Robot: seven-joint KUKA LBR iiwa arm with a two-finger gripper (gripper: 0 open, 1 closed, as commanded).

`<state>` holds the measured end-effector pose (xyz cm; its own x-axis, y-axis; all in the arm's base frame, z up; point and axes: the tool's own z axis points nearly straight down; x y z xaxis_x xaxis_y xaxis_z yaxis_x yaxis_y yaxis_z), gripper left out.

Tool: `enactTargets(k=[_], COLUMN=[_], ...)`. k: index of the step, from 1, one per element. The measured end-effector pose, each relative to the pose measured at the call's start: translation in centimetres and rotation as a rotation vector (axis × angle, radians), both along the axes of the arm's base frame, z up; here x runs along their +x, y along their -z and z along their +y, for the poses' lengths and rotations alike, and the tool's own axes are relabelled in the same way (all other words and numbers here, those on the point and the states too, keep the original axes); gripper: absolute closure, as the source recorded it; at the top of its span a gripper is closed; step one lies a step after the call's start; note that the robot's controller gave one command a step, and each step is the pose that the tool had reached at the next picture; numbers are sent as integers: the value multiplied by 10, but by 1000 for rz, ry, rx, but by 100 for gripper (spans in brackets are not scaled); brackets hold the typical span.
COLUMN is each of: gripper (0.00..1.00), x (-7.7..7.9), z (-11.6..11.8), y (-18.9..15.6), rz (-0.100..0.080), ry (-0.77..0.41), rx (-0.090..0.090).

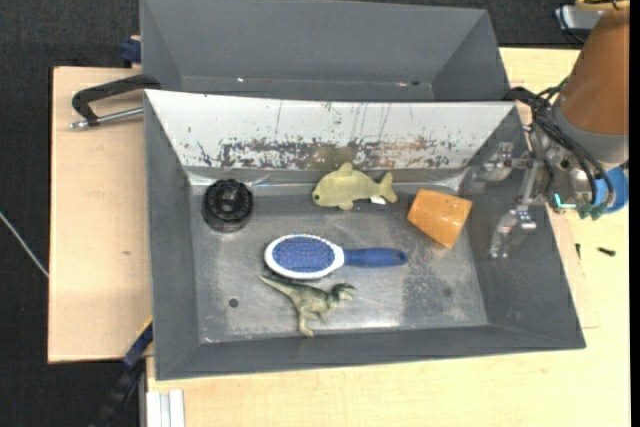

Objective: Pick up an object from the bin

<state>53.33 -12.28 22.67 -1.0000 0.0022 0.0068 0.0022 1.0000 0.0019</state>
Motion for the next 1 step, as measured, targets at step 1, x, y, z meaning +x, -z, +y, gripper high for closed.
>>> enactTargets(k=[1], gripper=[0], x=[58], z=[-9], y=[143], rz=[-13], ry=[-49], rx=[-3])
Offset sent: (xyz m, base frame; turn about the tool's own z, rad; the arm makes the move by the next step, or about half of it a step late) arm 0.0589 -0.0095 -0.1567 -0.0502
